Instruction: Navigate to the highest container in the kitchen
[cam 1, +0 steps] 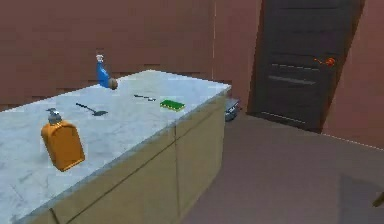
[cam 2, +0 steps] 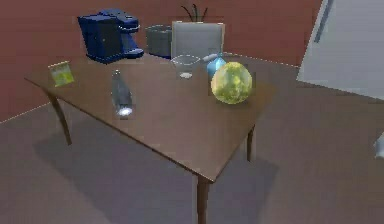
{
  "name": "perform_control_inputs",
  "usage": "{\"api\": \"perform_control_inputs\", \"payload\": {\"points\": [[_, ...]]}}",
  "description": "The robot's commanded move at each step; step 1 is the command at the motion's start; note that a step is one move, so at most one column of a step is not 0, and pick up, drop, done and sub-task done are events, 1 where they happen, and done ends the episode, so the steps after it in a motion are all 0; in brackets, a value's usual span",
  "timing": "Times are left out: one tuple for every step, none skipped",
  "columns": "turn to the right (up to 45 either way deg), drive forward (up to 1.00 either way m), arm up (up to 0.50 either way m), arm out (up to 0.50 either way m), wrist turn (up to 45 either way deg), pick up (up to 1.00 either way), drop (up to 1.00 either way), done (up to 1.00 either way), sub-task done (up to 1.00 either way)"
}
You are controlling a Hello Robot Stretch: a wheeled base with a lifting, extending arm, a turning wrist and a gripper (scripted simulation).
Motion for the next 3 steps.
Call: {"api": "perform_control_inputs", "payload": {"points": [[21.0, 0.0, 0.0, 0.0, 0.0, 0.0, 0.0, 0.0, 0.0], [0.0, 1.0, 0.0, 0.0, 0.0, 0.0, 0.0, 0.0, 0.0], [3.0, 0.0, 0.0, 0.0, 0.0, 0.0, 0.0, 0.0, 0.0]]}}
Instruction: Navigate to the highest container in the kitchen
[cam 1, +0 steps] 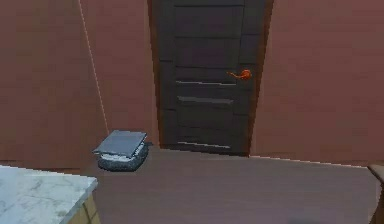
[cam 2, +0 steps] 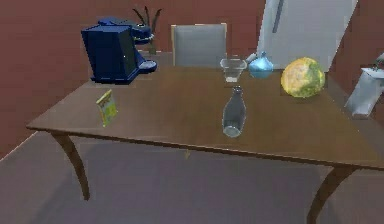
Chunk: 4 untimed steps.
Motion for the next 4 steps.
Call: {"api": "perform_control_inputs", "payload": {"points": [[0.0, 0.65, 0.0, 0.0, 0.0, 0.0, 0.0, 0.0, 0.0], [15.0, 0.0, 0.0, 0.0, 0.0, 0.0, 0.0, 0.0, 0.0], [0.0, 0.05, 0.0, 0.0, 0.0, 0.0, 0.0, 0.0, 0.0], [-45.0, 0.0, 0.0, 0.0, 0.0, 0.0, 0.0, 0.0, 0.0]]}}
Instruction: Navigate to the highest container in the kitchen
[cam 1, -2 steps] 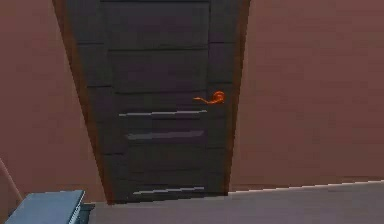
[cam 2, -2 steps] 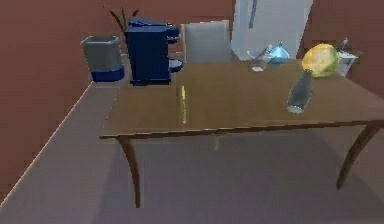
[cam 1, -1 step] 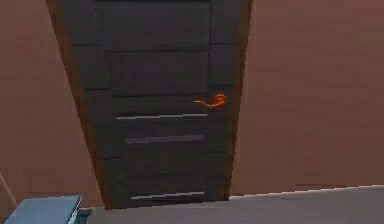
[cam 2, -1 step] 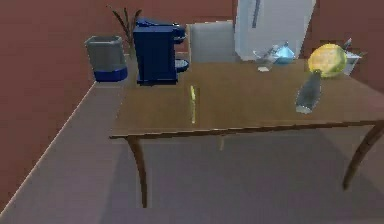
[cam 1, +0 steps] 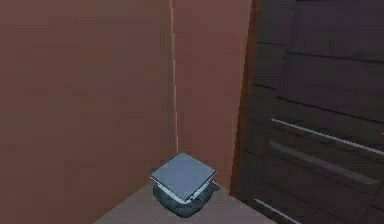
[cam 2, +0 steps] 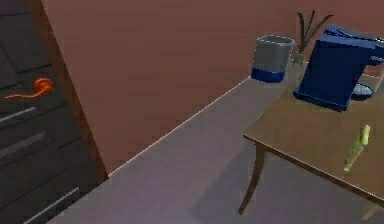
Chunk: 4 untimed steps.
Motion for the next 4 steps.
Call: {"api": "perform_control_inputs", "payload": {"points": [[-12.0, 0.0, 0.0, 0.0, 0.0, 0.0, 0.0, 0.0, 0.0], [0.0, 0.55, 0.0, 0.0, 0.0, 0.0, 0.0, 0.0, 0.0], [-45.0, 0.0, 0.0, 0.0, 0.0, 0.0, 0.0, 0.0, 0.0], [-45.0, 0.0, 0.0, 0.0, 0.0, 0.0, 0.0, 0.0, 0.0]]}}
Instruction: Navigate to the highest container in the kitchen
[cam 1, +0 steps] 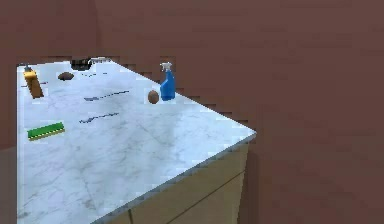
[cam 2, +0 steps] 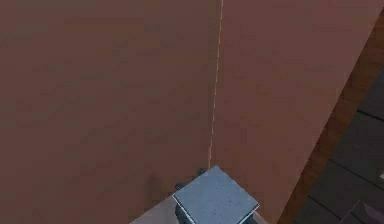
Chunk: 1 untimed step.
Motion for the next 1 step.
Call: {"api": "perform_control_inputs", "payload": {"points": [[0.0, 0.0, 0.0, 0.0, 0.0, 0.0, 0.0, 1.0, 0.0]]}}
